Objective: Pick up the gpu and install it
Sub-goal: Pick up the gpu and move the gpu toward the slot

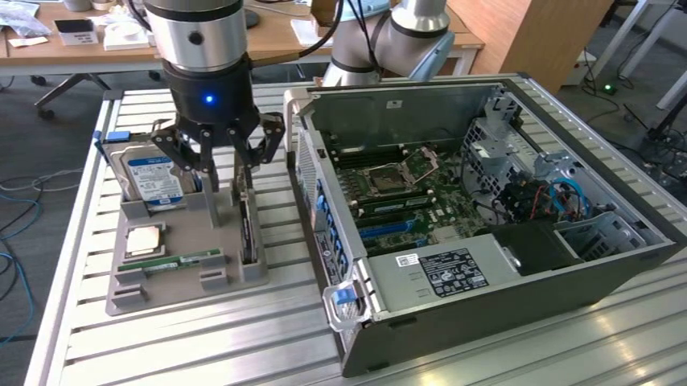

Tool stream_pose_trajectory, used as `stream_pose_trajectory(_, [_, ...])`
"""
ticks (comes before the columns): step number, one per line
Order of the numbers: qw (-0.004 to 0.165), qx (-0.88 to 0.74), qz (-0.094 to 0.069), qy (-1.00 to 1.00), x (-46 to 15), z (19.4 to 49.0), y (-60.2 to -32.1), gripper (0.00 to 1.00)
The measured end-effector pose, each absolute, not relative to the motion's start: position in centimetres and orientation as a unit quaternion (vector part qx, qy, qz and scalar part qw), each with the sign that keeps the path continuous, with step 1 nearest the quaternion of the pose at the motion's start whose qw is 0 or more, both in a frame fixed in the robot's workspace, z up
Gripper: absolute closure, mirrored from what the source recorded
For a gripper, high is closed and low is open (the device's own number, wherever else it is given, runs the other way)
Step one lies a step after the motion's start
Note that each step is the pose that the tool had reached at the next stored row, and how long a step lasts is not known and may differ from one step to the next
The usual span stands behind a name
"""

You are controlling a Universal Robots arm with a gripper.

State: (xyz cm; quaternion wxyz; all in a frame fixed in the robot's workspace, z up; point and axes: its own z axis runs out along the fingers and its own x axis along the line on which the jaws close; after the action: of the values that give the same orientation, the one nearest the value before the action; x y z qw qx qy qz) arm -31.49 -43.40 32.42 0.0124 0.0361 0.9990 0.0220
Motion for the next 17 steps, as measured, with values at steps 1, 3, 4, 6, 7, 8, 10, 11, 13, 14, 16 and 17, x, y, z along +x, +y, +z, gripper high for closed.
stream_pose_trajectory(1, [0.012,0.036,0.022,0.999,-31.49,32.38,-43.4,0.53])
stream_pose_trajectory(3, [0.012,0.036,0.022,0.999,-31.49,32.3,-43.41,0.53])
stream_pose_trajectory(4, [0.012,0.036,0.022,0.999,-31.49,32.26,-43.41,0.53])
stream_pose_trajectory(6, [0.012,0.036,0.022,0.999,-31.49,32.16,-43.4,0.53])
stream_pose_trajectory(7, [0.012,0.036,0.022,0.999,-31.49,32.11,-43.41,0.53])
stream_pose_trajectory(8, [0.012,0.036,0.022,0.999,-31.49,32.06,-43.41,0.53])
stream_pose_trajectory(10, [0.012,0.036,0.022,0.999,-31.49,31.95,-43.41,0.53])
stream_pose_trajectory(11, [0.012,0.036,0.022,0.999,-31.49,31.89,-43.4,0.53])
stream_pose_trajectory(13, [0.012,0.036,0.022,0.999,-31.49,31.79,-43.4,0.53])
stream_pose_trajectory(14, [0.012,0.036,0.022,0.999,-31.49,31.74,-43.4,0.53])
stream_pose_trajectory(16, [0.012,0.036,0.022,0.999,-31.49,31.68,-43.4,0.53])
stream_pose_trajectory(17, [0.012,0.036,0.022,0.999,-31.49,31.67,-43.41,0.53])
